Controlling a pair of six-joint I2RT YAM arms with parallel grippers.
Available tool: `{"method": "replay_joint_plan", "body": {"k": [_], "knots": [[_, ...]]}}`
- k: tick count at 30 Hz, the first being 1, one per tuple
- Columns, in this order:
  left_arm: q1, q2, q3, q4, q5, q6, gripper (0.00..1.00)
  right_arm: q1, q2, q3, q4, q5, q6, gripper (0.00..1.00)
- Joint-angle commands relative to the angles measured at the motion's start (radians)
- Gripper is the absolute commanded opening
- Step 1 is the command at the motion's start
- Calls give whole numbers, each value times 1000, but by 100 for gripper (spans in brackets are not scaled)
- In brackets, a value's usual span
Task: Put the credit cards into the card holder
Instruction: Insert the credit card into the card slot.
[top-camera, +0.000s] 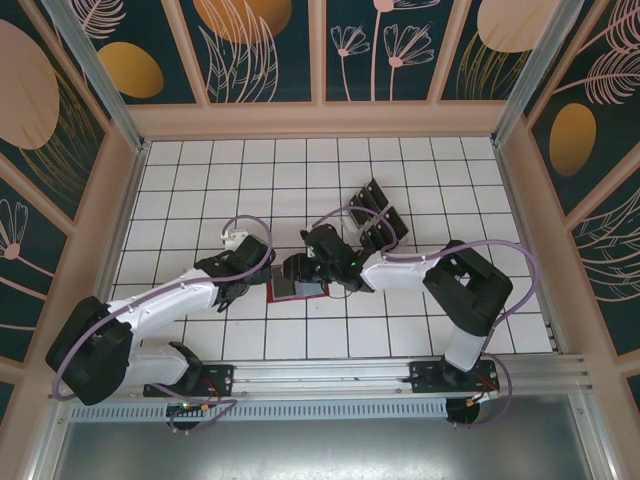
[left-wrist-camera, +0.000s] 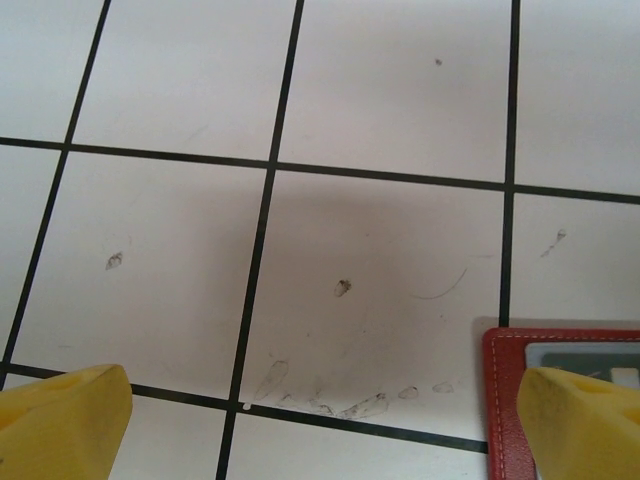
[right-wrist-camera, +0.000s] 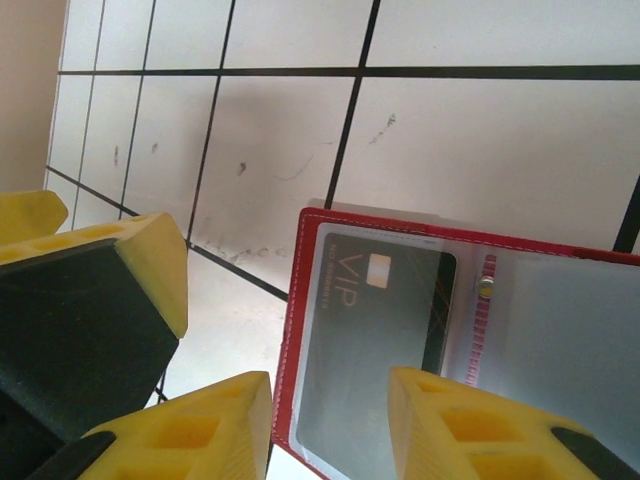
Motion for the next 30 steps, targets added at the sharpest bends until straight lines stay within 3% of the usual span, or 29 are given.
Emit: {"method": "replay_joint_plan", "body": {"k": [1,30], "knots": [[4,35,-25,5,1,-13,98,-1,32,-14,-21,17,-24,35],[3,117,-98,88,100,-19,98,12,114,13,2,-20,-19,18]]}}
